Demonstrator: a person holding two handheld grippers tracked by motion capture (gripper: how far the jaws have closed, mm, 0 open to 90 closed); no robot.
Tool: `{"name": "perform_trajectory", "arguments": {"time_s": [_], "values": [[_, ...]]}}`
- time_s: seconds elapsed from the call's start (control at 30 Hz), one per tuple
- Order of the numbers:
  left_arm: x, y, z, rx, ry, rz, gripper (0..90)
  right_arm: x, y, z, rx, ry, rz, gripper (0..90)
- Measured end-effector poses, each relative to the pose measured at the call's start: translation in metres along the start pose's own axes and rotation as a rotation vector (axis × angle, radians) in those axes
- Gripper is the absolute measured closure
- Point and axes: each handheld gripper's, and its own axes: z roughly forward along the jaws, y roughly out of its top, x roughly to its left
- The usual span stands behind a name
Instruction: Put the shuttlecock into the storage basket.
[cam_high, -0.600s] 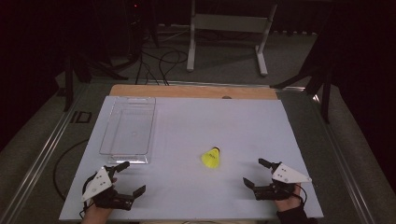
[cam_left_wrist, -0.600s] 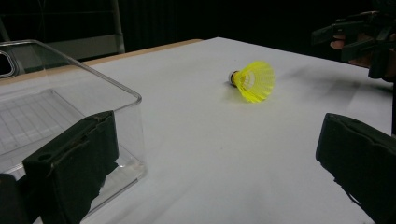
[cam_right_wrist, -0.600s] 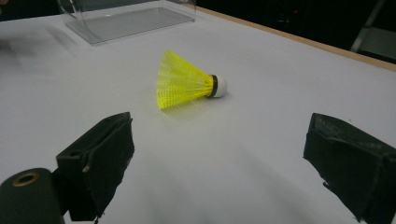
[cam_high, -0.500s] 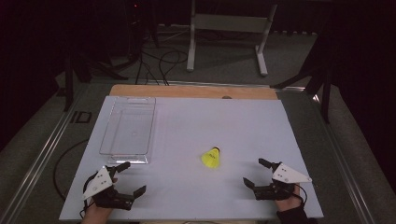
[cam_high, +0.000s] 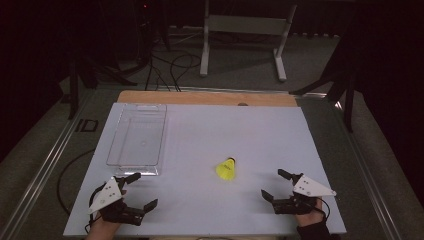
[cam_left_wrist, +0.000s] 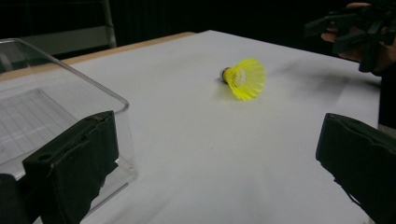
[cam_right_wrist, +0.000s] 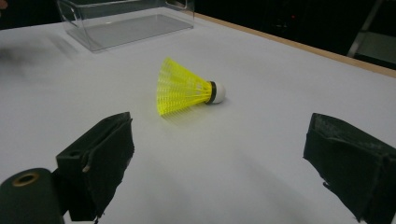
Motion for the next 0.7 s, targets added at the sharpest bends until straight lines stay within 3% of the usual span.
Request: {"name": "perform_trajectory", "arguments": {"time_s": [0.3, 0.7], "values": [[-0.001, 0.015, 0.000, 0.115, -0.021, 0.053, 0.0, 0.001, 0.002, -0.001, -0.005, -0.005, 0.005, 8.3], [-0.001, 0.031, 0.007, 0.251, -0.069, 0.085, 0.0, 0.001, 0.004, -0.001, -0.008, 0.004, 0.010, 8.3]]}}
